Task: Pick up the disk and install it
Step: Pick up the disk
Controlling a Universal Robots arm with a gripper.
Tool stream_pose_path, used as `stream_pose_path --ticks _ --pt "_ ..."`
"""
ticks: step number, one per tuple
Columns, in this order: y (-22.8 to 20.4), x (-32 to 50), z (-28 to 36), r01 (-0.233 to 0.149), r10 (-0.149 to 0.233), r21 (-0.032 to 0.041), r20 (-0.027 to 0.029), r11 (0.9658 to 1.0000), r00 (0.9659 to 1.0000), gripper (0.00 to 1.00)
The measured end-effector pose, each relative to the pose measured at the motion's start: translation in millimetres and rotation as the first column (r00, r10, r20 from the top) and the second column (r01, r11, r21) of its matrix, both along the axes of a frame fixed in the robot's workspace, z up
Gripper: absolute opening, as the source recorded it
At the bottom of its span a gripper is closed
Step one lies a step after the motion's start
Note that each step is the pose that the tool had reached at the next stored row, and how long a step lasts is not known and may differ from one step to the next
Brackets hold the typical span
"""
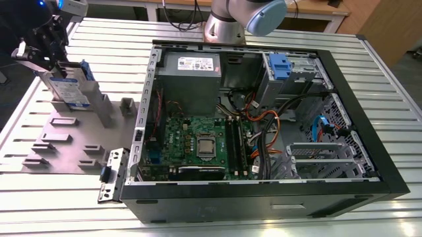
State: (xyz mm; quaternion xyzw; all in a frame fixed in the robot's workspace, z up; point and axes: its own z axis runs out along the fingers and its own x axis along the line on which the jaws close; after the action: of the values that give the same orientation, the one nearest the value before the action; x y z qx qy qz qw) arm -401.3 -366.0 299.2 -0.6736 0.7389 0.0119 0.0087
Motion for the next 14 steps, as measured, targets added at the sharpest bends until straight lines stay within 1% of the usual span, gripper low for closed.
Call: stream_pose_path --ticks 2,14 --pt "0.0 0.0 0.0 0.000 0.000 0.0001 0.0001 1.0000 1.0000 0.35" --pt "0.0 0.1 -0.1 0.000 0.000 0.0001 0.0002 1.0000 1.0000 0.35"
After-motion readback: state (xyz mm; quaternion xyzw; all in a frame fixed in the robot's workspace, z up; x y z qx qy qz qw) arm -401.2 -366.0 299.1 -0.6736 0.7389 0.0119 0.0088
